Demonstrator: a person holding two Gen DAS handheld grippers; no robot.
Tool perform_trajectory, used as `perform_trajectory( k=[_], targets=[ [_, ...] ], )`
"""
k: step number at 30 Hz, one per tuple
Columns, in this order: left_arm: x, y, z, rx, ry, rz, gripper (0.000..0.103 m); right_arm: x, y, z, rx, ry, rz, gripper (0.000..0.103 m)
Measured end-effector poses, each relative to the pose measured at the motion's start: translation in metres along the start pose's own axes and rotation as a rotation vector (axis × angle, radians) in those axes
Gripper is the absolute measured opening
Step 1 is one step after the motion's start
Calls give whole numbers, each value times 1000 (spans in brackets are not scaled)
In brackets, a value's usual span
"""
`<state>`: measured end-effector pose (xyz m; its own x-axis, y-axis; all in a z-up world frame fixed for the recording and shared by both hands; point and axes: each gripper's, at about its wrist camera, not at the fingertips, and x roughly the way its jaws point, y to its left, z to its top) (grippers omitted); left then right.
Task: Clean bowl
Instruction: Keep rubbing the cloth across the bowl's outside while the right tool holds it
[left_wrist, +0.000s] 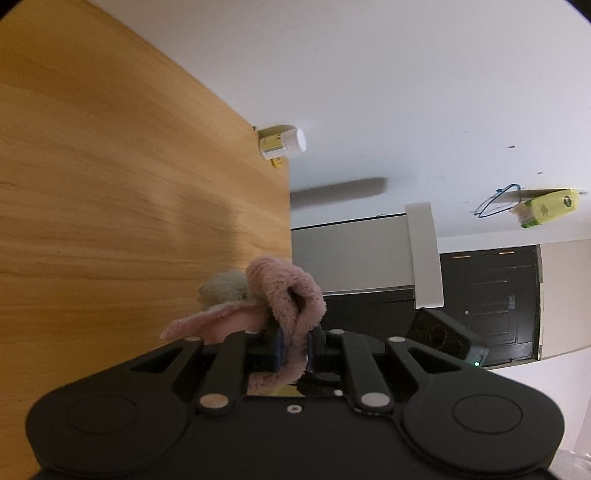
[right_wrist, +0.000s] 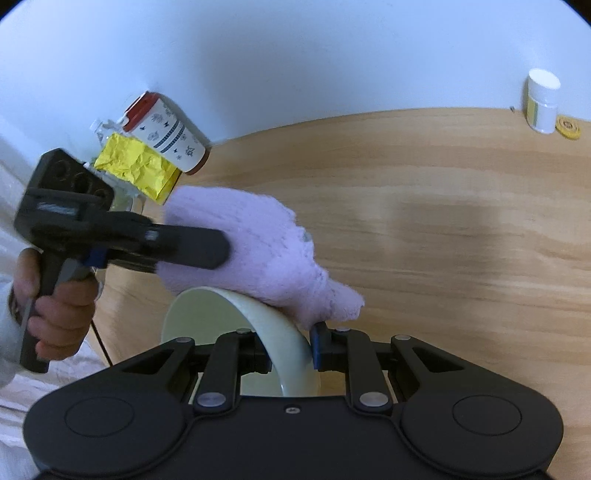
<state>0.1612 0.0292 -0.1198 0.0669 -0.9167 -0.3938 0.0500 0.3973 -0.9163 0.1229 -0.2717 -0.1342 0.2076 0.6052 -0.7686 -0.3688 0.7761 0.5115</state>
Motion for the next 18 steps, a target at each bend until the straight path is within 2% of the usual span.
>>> perform_trajectory(
  k=[2,7,18],
  targets=[
    [4,3,1,4,17,39,11,-2,2,0,-10,1,1,22],
    [12,9,0,1,31,66,11,-5,4,1,-22,6,2,21],
    [-4,-8,2,64,31,80,11,2,3,2,-30,12,-4,21]
  ],
)
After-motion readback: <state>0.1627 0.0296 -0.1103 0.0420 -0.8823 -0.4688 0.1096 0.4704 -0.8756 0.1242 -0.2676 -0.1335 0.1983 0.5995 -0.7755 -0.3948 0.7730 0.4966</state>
